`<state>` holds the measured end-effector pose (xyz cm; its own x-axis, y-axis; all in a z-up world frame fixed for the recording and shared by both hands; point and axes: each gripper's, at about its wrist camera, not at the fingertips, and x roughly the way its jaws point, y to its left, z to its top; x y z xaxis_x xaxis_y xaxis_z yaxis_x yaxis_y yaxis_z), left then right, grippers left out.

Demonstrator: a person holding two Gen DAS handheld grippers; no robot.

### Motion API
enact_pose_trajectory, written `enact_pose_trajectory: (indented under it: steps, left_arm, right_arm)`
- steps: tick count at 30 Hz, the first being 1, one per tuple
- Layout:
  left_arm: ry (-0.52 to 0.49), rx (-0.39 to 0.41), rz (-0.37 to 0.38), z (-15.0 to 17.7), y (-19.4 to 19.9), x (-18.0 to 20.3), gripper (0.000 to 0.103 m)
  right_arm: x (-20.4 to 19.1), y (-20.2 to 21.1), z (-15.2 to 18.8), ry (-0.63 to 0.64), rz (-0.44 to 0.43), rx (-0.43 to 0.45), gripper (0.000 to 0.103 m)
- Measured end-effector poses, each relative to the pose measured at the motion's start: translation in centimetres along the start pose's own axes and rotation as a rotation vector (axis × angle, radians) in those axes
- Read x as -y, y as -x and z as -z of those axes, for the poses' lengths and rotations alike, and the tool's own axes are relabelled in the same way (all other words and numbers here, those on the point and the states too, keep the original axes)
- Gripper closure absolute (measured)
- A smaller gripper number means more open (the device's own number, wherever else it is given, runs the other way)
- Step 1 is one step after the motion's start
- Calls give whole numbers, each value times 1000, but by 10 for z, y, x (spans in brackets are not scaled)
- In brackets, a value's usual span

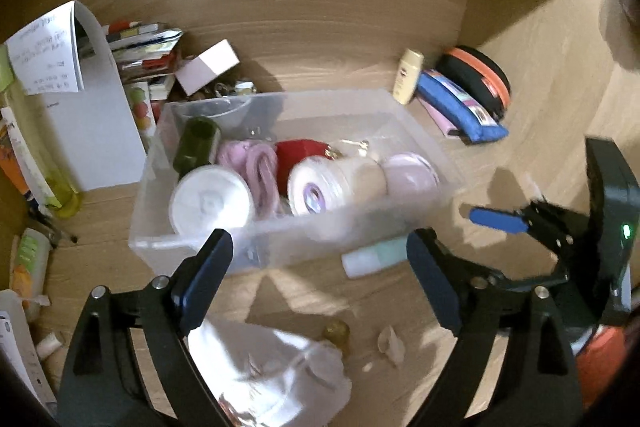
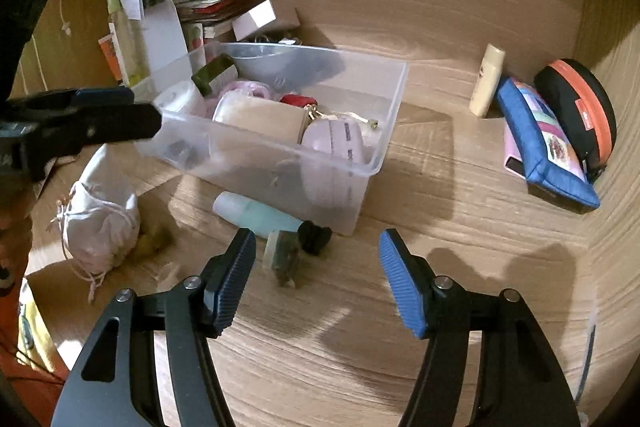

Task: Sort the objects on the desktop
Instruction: 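Grasp the beige shell with the left gripper while the right grasps a small dark-capped item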

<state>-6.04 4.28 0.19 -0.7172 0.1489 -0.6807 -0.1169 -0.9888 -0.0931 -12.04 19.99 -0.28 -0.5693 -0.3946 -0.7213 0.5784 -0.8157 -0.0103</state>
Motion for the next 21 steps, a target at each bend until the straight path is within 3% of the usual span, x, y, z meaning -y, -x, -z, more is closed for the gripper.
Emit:
enact_pose_trajectory:
  steps: [1, 4, 14, 17, 21]
  left_arm:
    - [-16, 3, -3, 4, 2, 4, 15]
    - [-44, -6, 14, 17, 6, 13, 31]
    - [-106, -85, 88, 50, 0, 42, 54]
    - [-101, -115, 107, 57, -7, 46, 61]
    - [-101, -146, 123, 63, -14, 50, 64]
  right_arm:
    - [-1, 0, 1, 2, -4, 0, 47]
    - [-5, -3, 1, 11, -39, -16, 65]
    - [-14, -22, -1, 30, -71, -73, 78]
    - [-15, -27, -1, 32, -63, -86, 88]
    - [-13, -20, 1, 31, -60, -62, 88]
